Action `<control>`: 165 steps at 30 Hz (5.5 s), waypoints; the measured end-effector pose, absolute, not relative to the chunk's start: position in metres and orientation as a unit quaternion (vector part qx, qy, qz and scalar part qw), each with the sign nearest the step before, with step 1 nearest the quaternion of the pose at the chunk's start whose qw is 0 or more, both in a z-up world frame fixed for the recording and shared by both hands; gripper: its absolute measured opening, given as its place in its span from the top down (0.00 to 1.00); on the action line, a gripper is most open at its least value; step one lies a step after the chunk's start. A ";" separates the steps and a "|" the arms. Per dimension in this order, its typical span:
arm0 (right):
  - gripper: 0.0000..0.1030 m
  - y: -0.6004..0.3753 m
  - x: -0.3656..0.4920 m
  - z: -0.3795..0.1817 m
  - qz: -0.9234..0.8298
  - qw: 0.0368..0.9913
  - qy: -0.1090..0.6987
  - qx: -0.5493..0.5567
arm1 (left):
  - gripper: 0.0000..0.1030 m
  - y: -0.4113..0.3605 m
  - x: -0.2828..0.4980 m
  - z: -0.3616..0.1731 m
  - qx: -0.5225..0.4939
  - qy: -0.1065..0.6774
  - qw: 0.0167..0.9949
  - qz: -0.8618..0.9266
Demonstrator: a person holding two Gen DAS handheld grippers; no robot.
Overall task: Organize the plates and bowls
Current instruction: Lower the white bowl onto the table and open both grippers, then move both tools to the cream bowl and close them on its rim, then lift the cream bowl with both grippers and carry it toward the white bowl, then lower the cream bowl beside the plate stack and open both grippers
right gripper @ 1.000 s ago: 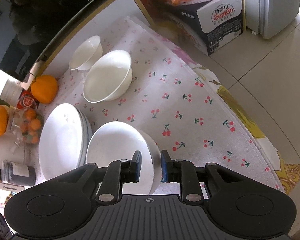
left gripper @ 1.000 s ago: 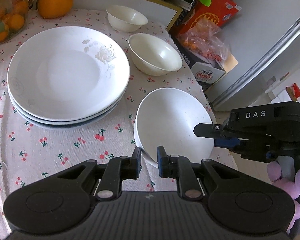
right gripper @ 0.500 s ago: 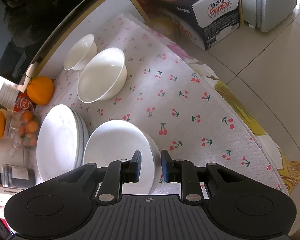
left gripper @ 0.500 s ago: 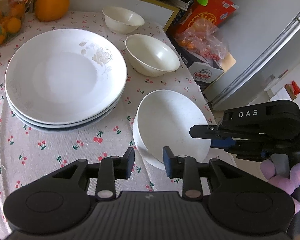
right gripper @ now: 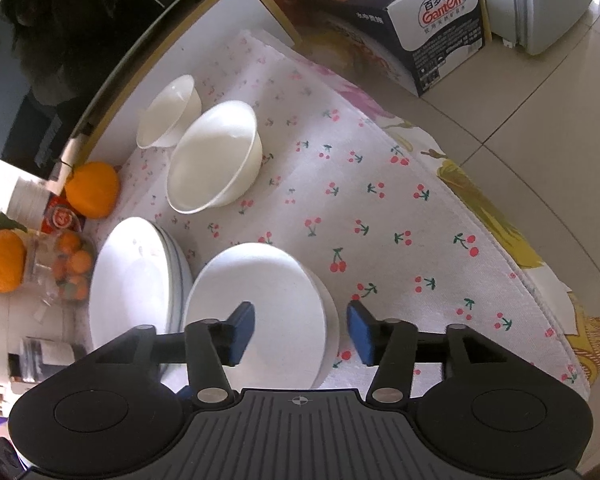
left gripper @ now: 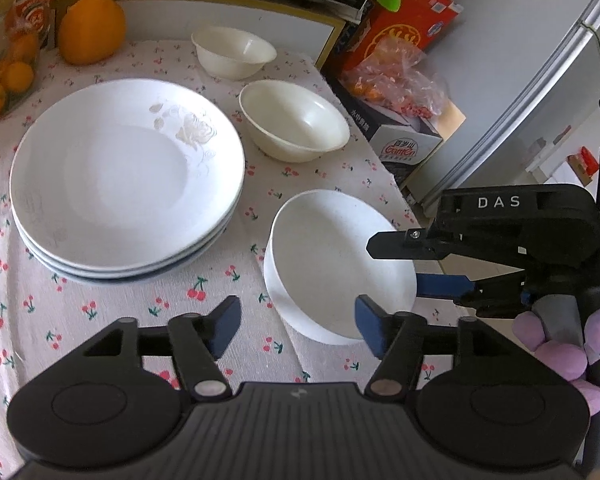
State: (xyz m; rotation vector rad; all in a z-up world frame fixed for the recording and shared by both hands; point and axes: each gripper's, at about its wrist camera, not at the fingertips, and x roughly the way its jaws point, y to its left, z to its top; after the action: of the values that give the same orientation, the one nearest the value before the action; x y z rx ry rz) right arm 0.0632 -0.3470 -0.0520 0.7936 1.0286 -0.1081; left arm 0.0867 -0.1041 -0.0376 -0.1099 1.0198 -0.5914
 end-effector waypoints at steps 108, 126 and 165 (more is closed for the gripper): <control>0.86 -0.369 0.091 -0.020 -0.031 0.801 0.331 0.498 | 0.89 -0.118 0.180 0.012 -0.053 0.385 0.876 -0.285; 0.85 -0.364 0.049 -0.004 -0.004 0.802 0.356 0.479 | 0.89 -0.103 0.125 0.022 -0.039 0.386 0.880 -0.272; 0.84 -0.355 0.033 -0.027 -0.040 0.804 0.431 0.408 | 0.89 -0.112 0.092 -0.025 0.019 0.435 0.858 -0.273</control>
State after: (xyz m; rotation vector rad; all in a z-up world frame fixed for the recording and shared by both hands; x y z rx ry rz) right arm 0.0335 -0.3553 -0.0265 0.8730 0.9221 -0.0851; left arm 0.0915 -0.1122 -0.0250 0.0405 0.9134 -0.5740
